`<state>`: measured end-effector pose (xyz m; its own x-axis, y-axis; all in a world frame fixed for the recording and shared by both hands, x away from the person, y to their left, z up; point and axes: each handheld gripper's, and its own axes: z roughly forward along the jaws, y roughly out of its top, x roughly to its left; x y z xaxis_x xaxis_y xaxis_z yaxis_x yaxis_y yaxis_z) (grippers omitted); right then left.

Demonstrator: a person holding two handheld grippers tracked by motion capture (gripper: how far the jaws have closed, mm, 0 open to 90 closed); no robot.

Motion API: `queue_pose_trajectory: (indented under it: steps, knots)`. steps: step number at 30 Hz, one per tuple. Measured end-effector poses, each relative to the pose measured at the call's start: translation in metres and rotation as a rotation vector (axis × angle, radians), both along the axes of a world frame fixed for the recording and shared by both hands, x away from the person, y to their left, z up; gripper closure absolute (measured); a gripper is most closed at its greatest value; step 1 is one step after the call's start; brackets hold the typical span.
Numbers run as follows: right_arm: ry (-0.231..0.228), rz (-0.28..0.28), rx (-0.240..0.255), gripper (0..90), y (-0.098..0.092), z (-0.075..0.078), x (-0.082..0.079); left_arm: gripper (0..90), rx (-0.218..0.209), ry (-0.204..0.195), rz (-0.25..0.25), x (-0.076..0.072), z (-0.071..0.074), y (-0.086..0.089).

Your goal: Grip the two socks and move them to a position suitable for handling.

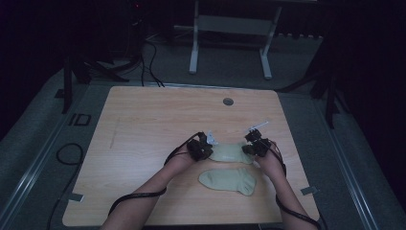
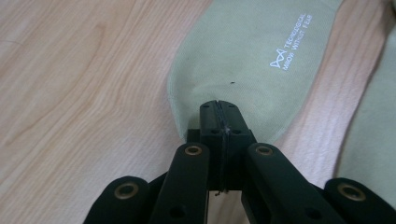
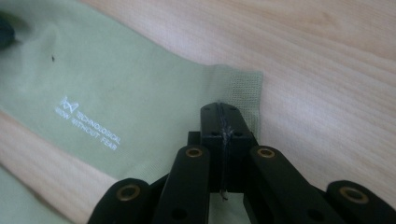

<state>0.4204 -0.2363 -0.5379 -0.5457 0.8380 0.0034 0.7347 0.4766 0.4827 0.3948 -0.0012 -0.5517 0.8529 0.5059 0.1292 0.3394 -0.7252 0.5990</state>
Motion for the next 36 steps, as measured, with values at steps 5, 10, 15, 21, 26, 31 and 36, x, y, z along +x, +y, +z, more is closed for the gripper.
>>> queue_pose_trajectory:
  steps: [5, 10, 15, 21, 26, 31, 36]
  knots:
    - [-0.007, 0.001, -0.012, 88.5, 0.006, 0.000, 0.006, 89.3, -0.004, -0.002, 0.024, 0.006, 0.000, 0.005]
    - [-0.004, -0.010, 0.018, 87.2, 0.007, -0.001, 0.008, 89.3, 0.007, -0.013, 0.035, 0.010, 0.000, 0.006]
    - [0.001, -0.013, 0.012, 86.8, 0.008, 0.000, 0.014, 89.3, 0.009, -0.006, 0.043, 0.015, 0.000, 0.007]
    - [-0.008, -0.018, 0.012, 85.1, 0.011, -0.001, 0.017, 89.2, -0.006, 0.010, 0.062, 0.020, 0.001, 0.010]
    - [0.016, -0.011, 0.025, 80.9, 0.012, 0.001, 0.018, 83.6, -0.009, 0.032, 0.073, 0.021, 0.003, 0.010]
    - [0.004, 0.004, 0.051, 63.5, 0.012, 0.007, 0.015, 58.7, -0.056, 0.071, 0.065, 0.017, 0.015, 0.008]
    - [-0.018, 0.028, 0.081, 45.0, 0.010, 0.014, 0.011, 44.3, -0.072, 0.079, 0.082, 0.010, 0.023, 0.011]
